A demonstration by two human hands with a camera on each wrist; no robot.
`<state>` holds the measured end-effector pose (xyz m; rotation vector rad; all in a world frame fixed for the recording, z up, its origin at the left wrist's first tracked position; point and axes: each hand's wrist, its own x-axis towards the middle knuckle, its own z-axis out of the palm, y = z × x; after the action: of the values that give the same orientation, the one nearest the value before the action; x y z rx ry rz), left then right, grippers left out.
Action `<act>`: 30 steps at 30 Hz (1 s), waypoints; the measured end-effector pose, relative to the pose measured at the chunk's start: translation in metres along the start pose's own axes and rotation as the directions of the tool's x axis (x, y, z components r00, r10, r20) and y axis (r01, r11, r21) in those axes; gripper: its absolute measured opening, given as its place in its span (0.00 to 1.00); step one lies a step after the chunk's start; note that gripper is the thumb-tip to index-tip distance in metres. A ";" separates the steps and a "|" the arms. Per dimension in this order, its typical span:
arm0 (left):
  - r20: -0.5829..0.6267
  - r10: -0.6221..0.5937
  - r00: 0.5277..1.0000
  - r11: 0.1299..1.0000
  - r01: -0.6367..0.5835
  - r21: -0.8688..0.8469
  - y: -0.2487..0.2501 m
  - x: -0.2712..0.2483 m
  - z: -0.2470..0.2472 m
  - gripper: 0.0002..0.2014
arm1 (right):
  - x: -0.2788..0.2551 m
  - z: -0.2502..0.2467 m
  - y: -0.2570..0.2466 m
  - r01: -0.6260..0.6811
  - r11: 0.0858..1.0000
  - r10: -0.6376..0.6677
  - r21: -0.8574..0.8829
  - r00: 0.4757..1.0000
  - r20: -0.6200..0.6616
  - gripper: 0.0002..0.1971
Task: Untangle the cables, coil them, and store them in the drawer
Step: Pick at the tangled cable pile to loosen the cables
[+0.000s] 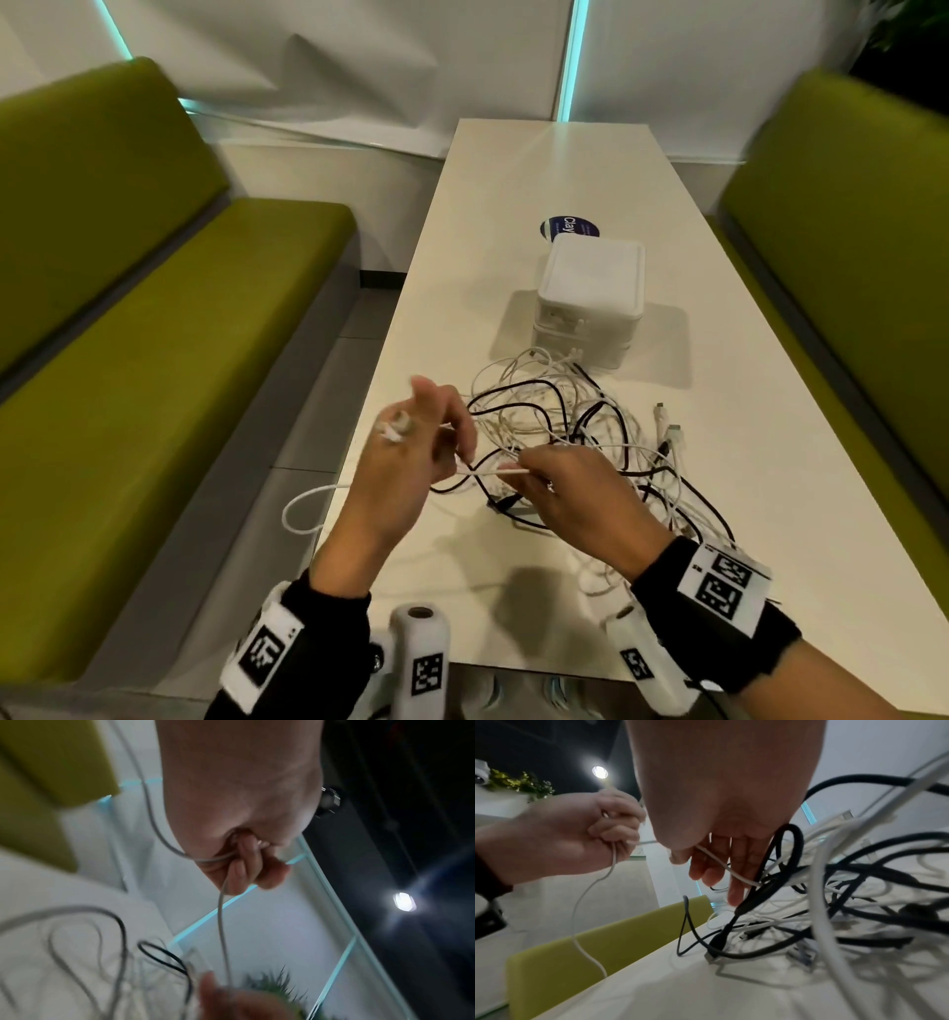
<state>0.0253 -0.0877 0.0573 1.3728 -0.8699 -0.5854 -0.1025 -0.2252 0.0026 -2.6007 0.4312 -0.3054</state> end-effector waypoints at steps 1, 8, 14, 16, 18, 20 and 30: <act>0.063 0.036 0.997 0.985 -0.046 0.163 -0.009 0.000 0.000 0.32 | 0.000 -0.001 -0.001 -0.010 1.000 0.010 -0.022 1.000 0.008 0.15; 0.308 -0.238 0.921 0.534 -0.141 0.834 -0.041 -0.006 0.013 0.19 | -0.004 -0.006 -0.009 -0.020 0.995 0.023 -0.102 0.999 0.025 0.05; 0.225 -0.122 0.967 0.548 -0.124 0.827 -0.031 -0.005 0.004 0.12 | -0.001 0.003 0.004 -0.068 0.994 0.076 -0.086 0.993 0.092 0.23; 0.087 -0.014 0.996 0.748 -0.047 0.662 -0.022 -0.005 -0.008 0.14 | -0.003 0.002 0.012 -0.094 0.986 0.108 -0.135 0.989 0.099 0.27; -0.104 0.040 0.994 0.903 0.008 0.429 -0.016 -0.001 -0.022 0.17 | -0.005 0.000 0.020 -0.152 0.984 0.159 -0.089 0.984 0.081 0.27; -0.157 0.009 0.987 0.911 0.057 0.409 -0.015 0.004 -0.029 0.20 | -0.006 -0.002 0.022 -0.159 0.986 0.161 -0.047 0.986 0.052 0.27; 0.270 0.193 0.943 0.721 -0.323 0.613 -0.038 -0.009 0.007 0.30 | 0.001 -0.006 0.002 0.000 0.994 0.013 -0.111 0.993 0.116 0.18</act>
<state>0.0194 -0.0898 0.0187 1.7915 -1.4943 -0.1806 -0.1040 -0.2291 0.0066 -2.7076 0.4273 -0.1298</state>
